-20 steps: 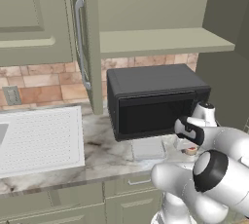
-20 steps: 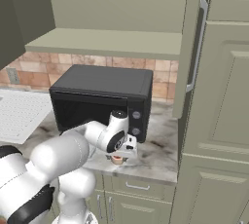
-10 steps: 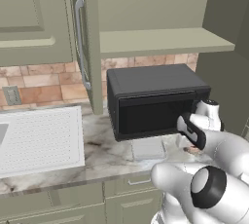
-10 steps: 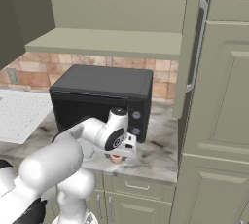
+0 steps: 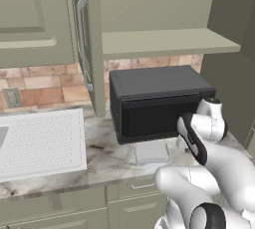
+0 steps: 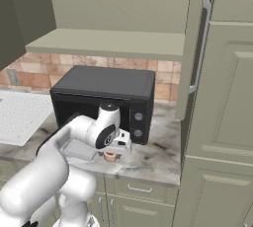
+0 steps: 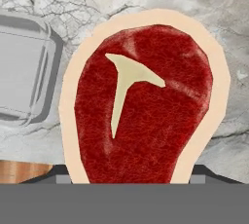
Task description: Retrieve the tupperware from the cabinet, then place the raw meat into the tupperware to avoid contamination.
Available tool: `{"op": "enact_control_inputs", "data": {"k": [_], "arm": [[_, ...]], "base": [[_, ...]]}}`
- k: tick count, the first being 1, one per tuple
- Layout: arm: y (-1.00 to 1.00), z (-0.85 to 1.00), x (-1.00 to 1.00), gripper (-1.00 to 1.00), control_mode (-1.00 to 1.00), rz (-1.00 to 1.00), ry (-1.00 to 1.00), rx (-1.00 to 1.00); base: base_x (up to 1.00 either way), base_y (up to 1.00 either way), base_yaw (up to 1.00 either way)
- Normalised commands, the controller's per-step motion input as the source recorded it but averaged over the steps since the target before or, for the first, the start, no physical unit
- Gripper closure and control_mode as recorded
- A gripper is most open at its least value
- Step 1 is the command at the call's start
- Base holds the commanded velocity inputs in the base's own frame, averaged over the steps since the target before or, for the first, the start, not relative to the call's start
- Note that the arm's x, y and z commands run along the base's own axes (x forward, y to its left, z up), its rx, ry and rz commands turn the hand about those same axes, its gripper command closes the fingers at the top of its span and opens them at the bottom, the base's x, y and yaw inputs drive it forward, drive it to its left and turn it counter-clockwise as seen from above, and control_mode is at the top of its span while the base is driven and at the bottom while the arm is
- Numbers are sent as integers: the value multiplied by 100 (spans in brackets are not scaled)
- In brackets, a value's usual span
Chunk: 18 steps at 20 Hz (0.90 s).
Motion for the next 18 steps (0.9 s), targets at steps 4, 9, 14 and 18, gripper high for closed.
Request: {"op": "enact_control_inputs", "data": {"k": [4,9,14,18], "arm": [[15,36,-19,100,-100,0,0,0],[25,46,-9,100,-100,1,0,-2],[23,30,-1,100,-100,3,0,-2],[2,3,0,100,-100,1,0,0]], "base": [[0,0,0],[0,0,0],[0,0,0],[0,0,0]]}}
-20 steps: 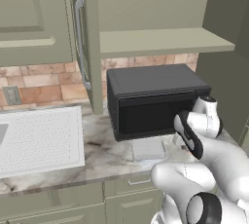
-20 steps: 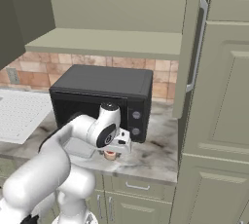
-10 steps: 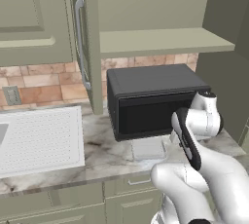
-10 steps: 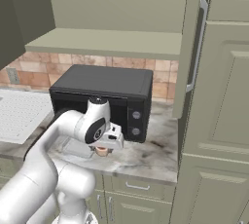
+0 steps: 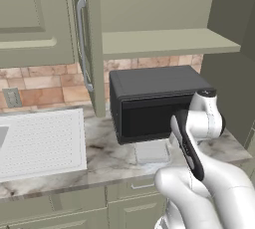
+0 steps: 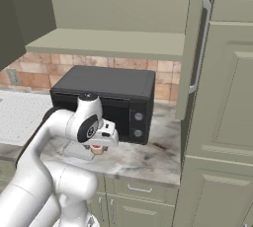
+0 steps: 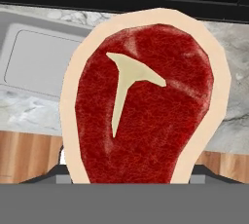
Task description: Retrieve the tupperware from the cabinet, then place the raw meat into the tupperware to avoid contamination.
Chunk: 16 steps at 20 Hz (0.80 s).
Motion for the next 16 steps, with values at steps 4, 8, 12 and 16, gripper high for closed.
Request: {"op": "enact_control_inputs", "data": {"k": [4,8,12,16], "arm": [[0,0,0,100,-100,0,0,0],[19,0,3,100,-100,-5,2,-2],[34,0,0,100,-100,-15,0,-3],[14,0,0,100,-100,-21,0,1]], "base": [[0,0,0],[0,0,0],[0,0,0],[0,0,0]]}}
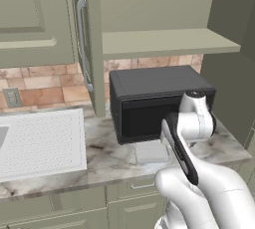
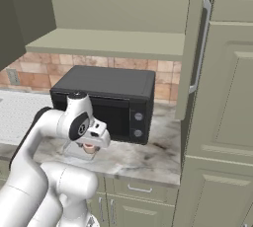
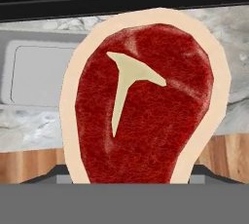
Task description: Retrieve the tupperware from the cabinet, then place the raw meat into the tupperware to avoid contamination.
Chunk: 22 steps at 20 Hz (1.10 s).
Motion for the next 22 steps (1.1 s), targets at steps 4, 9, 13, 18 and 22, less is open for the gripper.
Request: {"op": "enact_control_inputs", "data": {"k": [4,9,13,18,22], "arm": [[3,2,7,100,-100,-28,0,7],[9,16,0,100,-100,-29,-1,11],[13,23,0,100,-100,-29,-3,10],[15,22,0,100,-100,-28,-4,7],[22,10,0,100,-100,-28,-1,5]], "base": [[0,0,0],[0,0,0],[0,0,0],[0,0,0],[0,0,0]]}}
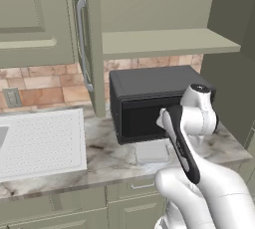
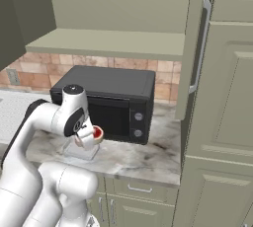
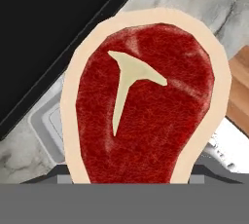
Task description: Retrieve the tupperware from the cabinet, then place the raw meat into the tupperware to avoid contamination.
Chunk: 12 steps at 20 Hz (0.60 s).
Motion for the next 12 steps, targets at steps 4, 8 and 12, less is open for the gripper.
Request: {"op": "enact_control_inputs", "data": {"k": [4,8,12], "arm": [[34,0,16,100,-100,-30,5,1],[32,0,17,100,-100,-30,8,0],[16,0,12,100,-100,-22,1,1]], "base": [[0,0,0],[0,0,0],[0,0,0]]}}
